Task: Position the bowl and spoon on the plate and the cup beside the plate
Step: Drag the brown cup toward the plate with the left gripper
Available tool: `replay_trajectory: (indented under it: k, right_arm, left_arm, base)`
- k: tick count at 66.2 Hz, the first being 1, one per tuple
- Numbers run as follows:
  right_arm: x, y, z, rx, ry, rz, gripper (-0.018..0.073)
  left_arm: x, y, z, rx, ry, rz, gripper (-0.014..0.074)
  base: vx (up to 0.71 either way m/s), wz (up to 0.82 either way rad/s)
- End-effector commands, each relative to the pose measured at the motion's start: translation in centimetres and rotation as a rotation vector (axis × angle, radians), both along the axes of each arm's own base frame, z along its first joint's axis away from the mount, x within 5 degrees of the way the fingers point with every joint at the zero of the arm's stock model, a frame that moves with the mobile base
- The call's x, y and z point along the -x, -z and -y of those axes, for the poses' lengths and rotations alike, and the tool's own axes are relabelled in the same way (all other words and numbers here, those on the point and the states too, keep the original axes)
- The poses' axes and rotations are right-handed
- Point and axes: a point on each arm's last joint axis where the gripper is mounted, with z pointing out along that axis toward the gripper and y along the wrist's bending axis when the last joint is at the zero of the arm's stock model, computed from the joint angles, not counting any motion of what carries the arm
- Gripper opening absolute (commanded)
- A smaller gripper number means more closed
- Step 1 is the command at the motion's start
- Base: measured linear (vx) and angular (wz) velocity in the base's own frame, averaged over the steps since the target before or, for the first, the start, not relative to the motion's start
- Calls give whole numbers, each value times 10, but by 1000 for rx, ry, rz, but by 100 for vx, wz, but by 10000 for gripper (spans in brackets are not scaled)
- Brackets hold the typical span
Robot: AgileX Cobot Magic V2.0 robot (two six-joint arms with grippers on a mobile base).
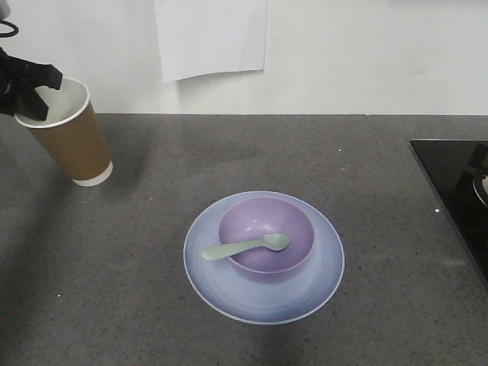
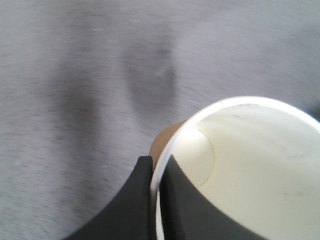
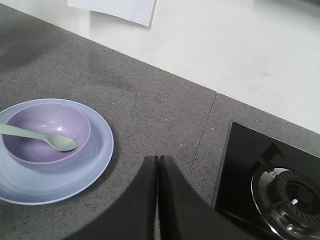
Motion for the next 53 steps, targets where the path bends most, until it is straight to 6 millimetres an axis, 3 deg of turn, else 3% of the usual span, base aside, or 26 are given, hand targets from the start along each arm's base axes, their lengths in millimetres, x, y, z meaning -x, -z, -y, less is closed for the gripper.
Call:
replay_trajectory:
  k: [1, 15, 27, 38, 53]
  right_arm:
    - [-1, -12, 0, -18, -5, 79, -6]
    - [0, -9, 0, -11, -2, 44, -6]
    - [1, -7, 0, -7, 0, 30, -6]
    - [1, -8, 0, -8, 0, 31, -6]
    - [1, -7, 0, -7, 0, 30, -6]
  left_arm:
    - [24, -26, 24, 17, 95, 68, -8]
    - [36, 4, 63, -48, 211, -16, -8]
    - [38, 33, 83, -44, 241, -42, -8]
    - [42, 56, 94, -44, 248, -70, -8]
    - [44, 74, 93, -49, 240, -108, -8]
  base:
    - [0, 0]
    - [0, 0]
    - [0, 0]
    - [0, 0]
    - [0, 0]
